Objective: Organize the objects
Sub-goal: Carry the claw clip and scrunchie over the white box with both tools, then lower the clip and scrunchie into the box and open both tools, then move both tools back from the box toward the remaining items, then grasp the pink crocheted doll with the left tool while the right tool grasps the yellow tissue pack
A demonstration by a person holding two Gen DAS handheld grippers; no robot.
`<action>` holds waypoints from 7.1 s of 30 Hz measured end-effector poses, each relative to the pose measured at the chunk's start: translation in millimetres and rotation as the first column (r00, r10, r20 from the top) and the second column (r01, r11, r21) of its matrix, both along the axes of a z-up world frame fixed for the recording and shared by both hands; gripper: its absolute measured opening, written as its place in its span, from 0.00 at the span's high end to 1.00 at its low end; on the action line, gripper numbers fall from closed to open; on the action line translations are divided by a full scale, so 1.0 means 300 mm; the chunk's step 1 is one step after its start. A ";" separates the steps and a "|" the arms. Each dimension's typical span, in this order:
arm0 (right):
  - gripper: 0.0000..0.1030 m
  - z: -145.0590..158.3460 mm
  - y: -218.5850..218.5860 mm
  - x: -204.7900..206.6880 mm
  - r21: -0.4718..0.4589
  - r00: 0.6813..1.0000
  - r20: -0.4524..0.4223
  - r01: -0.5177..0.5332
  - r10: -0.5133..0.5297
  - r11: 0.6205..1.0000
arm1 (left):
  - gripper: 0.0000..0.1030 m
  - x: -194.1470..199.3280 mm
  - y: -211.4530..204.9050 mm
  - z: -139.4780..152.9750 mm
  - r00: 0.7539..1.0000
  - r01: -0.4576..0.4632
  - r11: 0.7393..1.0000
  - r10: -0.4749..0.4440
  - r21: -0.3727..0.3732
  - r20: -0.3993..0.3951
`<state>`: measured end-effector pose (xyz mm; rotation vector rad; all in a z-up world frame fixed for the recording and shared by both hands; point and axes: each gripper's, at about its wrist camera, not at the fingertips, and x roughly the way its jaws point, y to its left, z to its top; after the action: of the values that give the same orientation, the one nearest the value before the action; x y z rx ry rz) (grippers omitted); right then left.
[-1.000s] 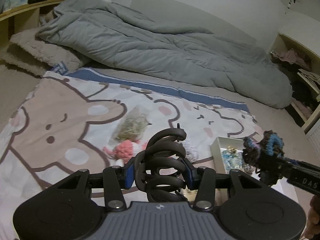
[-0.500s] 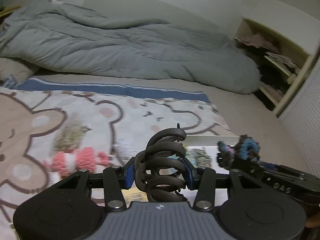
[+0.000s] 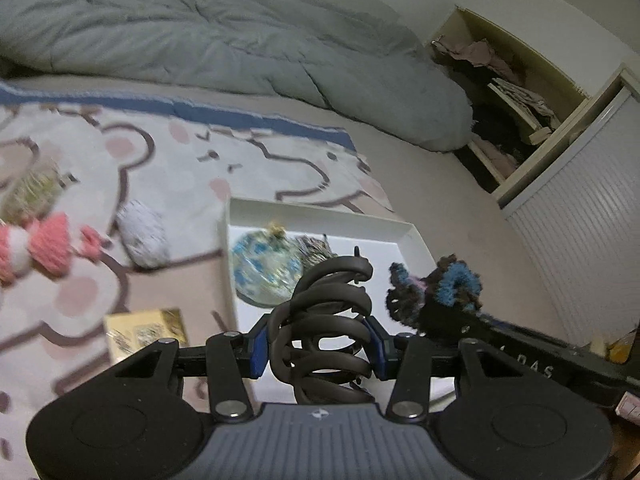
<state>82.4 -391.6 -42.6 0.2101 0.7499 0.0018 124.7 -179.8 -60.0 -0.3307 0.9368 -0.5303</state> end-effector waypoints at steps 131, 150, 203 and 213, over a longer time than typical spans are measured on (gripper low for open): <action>0.00 0.001 0.028 -0.160 -0.078 0.987 0.033 0.158 -0.156 0.984 | 0.00 -0.076 0.256 0.085 0.983 -0.098 0.942 0.041 0.322 0.179; 0.00 0.024 0.319 0.049 -0.085 0.994 0.070 -0.084 0.090 0.993 | 0.00 0.017 0.526 0.106 0.948 -0.279 0.899 0.202 0.338 0.247; 0.12 -0.398 0.567 0.297 0.058 0.921 -0.259 -0.287 0.292 0.956 | 0.35 0.367 0.615 -0.278 0.993 -0.112 0.923 0.096 0.368 0.062; 0.21 -0.421 0.611 0.292 0.029 0.903 -0.265 -0.344 0.339 0.939 | 0.51 0.375 0.630 -0.284 0.988 -0.151 0.913 0.147 0.380 0.038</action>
<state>170.1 -208.2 -168.8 0.0582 1.0488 0.3063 237.0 9.2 -145.3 -0.0446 0.9754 -0.1993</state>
